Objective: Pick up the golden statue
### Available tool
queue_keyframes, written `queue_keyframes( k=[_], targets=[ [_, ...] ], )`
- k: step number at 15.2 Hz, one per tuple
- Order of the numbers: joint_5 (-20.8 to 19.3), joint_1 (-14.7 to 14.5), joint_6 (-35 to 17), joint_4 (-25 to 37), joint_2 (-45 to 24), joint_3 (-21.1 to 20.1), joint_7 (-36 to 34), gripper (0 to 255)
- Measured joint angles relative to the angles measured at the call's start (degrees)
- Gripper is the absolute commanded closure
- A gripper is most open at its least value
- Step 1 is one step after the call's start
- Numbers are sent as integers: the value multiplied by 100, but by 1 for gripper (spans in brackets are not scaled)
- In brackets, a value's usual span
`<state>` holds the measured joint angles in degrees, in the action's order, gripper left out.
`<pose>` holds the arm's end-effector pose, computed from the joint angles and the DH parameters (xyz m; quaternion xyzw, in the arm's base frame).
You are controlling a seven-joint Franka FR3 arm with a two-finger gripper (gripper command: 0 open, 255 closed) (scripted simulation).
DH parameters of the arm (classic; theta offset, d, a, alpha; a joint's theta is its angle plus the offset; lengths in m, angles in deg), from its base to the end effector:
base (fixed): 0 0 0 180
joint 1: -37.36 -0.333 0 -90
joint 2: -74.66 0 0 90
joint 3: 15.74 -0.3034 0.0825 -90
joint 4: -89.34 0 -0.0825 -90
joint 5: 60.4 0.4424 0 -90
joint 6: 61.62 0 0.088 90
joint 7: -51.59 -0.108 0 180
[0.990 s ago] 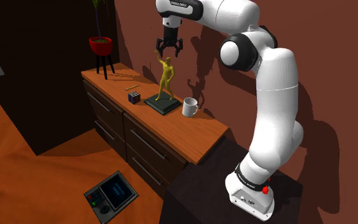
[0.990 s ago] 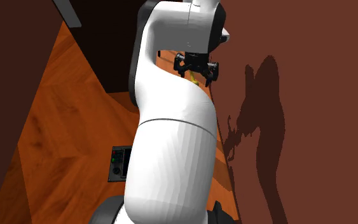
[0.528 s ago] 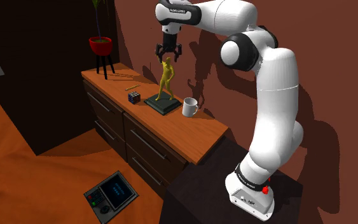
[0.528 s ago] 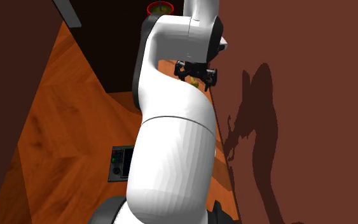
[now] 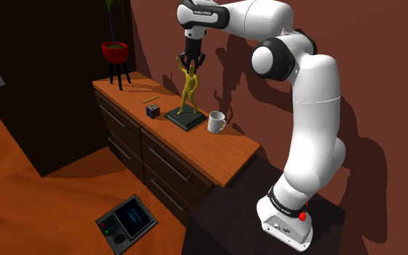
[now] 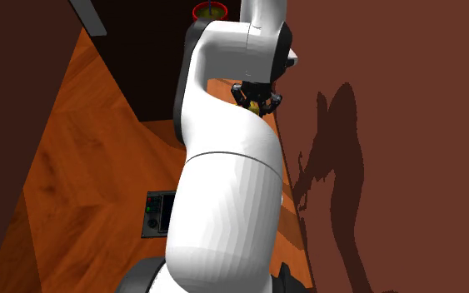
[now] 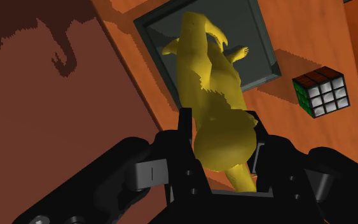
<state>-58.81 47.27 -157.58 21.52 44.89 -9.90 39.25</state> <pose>0.7330 -0.1862 0.4697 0.9711 -0.2381 -0.0133 0.0112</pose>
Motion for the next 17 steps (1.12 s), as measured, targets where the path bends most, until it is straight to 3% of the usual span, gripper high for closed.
queue_keyframes(
  k=[10,17],
  targets=[
    [6,26,585,702,-134,2,4,255],
    [37,84,1417,1936,-534,-6,5,255]
  ],
)
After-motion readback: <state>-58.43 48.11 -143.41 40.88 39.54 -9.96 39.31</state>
